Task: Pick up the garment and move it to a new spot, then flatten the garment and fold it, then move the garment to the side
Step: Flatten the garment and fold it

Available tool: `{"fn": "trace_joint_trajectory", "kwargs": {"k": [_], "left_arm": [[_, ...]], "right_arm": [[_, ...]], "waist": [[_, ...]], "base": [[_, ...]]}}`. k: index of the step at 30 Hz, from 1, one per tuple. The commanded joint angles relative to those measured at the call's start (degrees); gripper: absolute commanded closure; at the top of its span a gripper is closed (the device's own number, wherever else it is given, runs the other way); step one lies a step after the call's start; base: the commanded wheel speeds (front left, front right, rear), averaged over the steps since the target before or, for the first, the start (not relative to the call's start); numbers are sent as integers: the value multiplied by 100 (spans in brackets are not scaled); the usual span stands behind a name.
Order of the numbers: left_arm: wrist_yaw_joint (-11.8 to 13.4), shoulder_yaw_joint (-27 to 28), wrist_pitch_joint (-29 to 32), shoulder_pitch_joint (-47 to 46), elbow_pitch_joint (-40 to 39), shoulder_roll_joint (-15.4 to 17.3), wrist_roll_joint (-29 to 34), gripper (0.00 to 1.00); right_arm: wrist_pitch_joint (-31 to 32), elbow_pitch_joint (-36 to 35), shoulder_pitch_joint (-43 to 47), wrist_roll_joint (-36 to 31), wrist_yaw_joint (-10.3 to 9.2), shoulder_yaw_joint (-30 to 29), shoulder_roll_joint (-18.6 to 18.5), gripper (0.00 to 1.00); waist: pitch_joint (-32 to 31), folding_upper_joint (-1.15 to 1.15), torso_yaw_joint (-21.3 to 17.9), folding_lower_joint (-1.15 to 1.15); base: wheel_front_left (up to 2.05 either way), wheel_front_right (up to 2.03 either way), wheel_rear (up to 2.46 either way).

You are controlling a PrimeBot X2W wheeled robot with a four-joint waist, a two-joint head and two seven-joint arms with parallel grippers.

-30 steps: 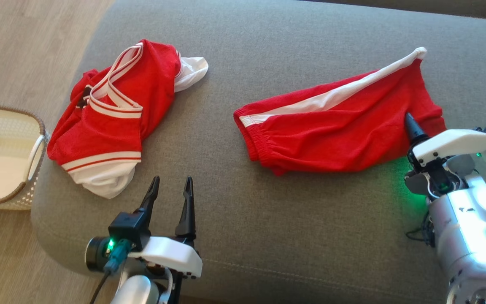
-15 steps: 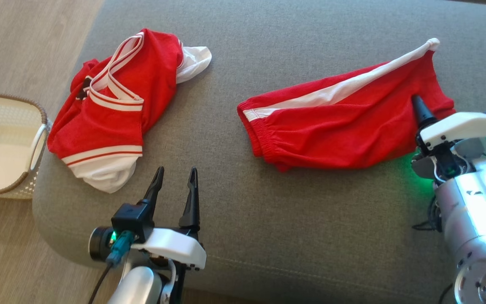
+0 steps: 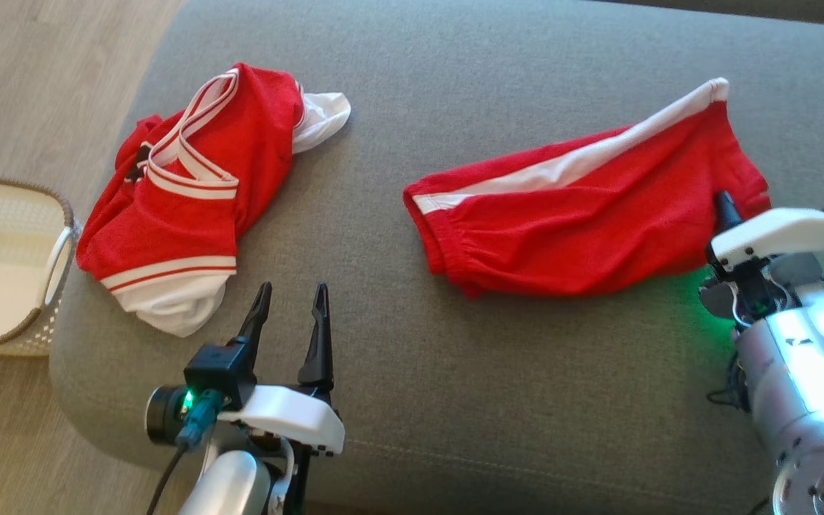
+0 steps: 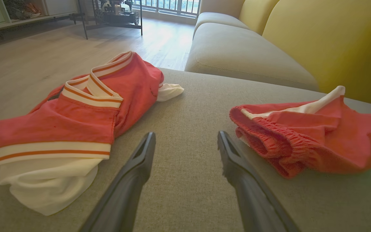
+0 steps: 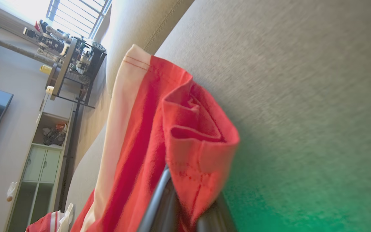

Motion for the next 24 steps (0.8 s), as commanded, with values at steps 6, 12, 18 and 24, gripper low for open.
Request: {"fn": "trace_joint_trajectory", "kwargs": {"k": [6, 12, 18, 24], "left_arm": [[-19, 266, -70, -15, -103, -7, 34, 0], [-61, 362, -70, 106, -91, -7, 67, 0], [-101, 403, -70, 124, -88, -7, 93, 0], [-104, 406, -70, 111, -69, -7, 82, 0]], "right_arm": [[-596, -101, 193, -240, -2, -202, -311, 100], [-990, -92, 633, -822, -2, -755, -424, 100], [-1041, -91, 762, -1560, -2, -1293, -314, 100], [-1104, -92, 557, -2114, -2, -1754, -69, 100]], "waist": [[-239, 0, -139, 0], [-414, 0, -289, 0], [-472, 0, -393, 0], [-522, 0, -413, 0]], "base": [[0, 0, 0], [0, 0, 0], [0, 0, 0], [0, 0, 0]]}}
